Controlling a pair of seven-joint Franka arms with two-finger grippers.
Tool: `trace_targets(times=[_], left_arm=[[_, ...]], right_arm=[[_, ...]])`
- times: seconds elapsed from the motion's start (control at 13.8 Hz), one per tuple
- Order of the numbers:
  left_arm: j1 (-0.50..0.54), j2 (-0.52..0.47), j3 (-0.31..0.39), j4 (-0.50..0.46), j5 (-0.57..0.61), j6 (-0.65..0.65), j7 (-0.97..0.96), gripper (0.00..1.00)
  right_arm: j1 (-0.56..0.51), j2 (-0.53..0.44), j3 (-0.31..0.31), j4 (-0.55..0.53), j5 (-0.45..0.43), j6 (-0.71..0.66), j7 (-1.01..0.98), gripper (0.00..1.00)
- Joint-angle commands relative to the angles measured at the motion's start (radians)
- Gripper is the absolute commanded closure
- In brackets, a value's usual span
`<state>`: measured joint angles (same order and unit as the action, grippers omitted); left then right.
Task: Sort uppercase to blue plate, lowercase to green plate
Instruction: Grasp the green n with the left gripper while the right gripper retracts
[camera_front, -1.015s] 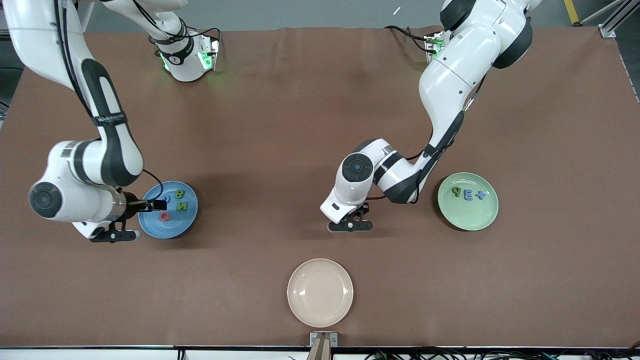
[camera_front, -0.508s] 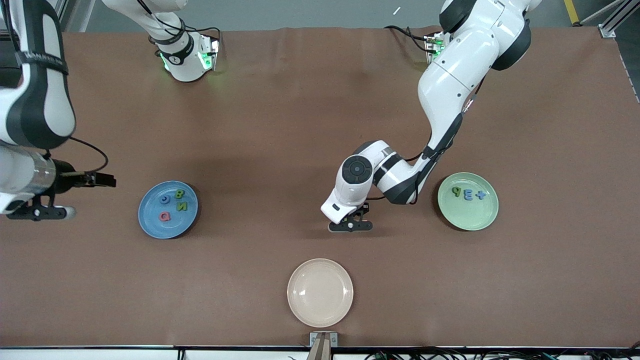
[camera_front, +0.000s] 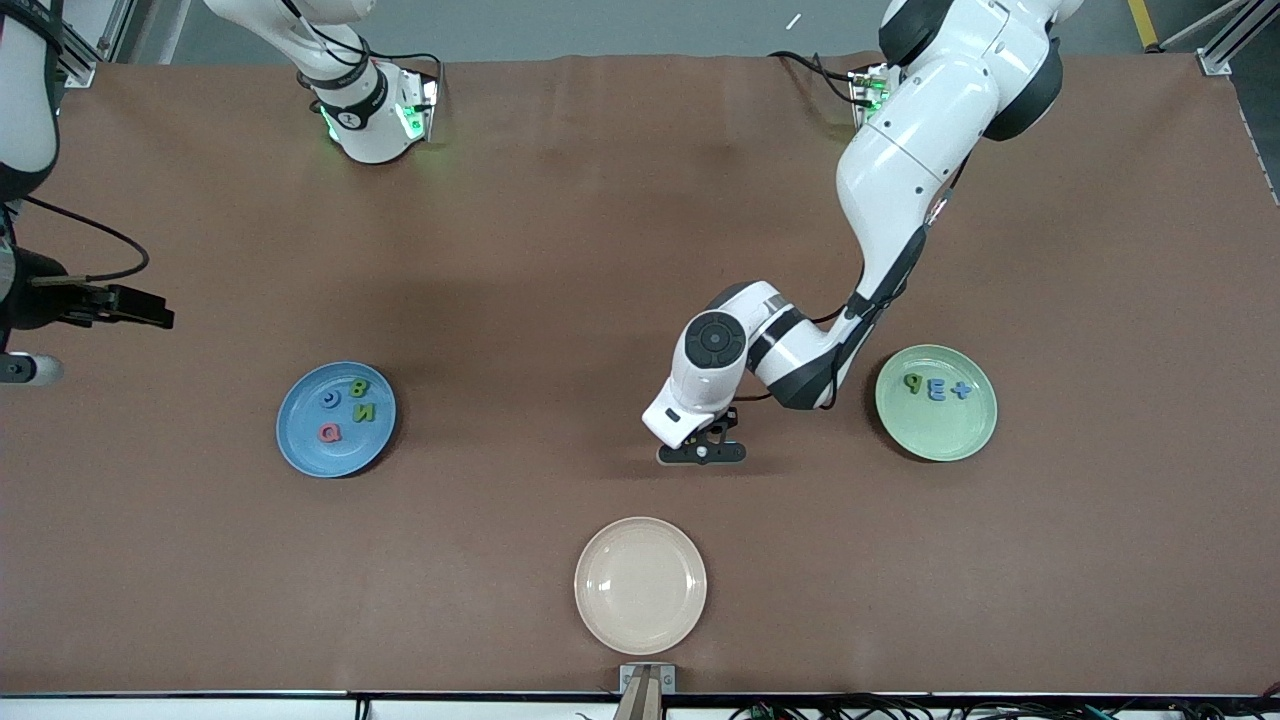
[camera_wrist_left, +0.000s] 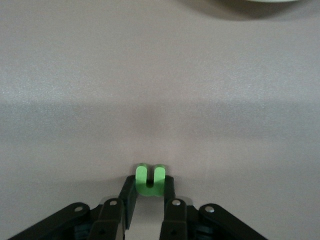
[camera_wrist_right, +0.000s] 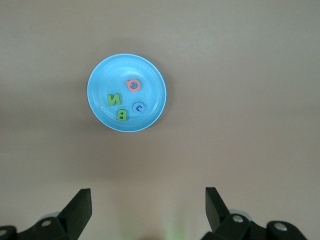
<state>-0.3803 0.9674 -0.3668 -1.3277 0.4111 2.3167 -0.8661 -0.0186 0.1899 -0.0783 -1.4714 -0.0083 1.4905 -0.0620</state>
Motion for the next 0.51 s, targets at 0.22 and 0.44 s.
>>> trace_targets(times=[0.22,0.44], left_arm=[[0.0,-0.007,0.009,0.01,0.003,0.003,0.058,0.88],[0.043,-0.085,0.003,-0.045,0.0,-0.032,0.062,0.88]], right_arm=[[-0.029,0.006,0.015,0.057,-0.003,-0.01,0.021,0.0],[-0.038,0.006,0.014,0.059,0.062,-0.007,0.021,0.0]])
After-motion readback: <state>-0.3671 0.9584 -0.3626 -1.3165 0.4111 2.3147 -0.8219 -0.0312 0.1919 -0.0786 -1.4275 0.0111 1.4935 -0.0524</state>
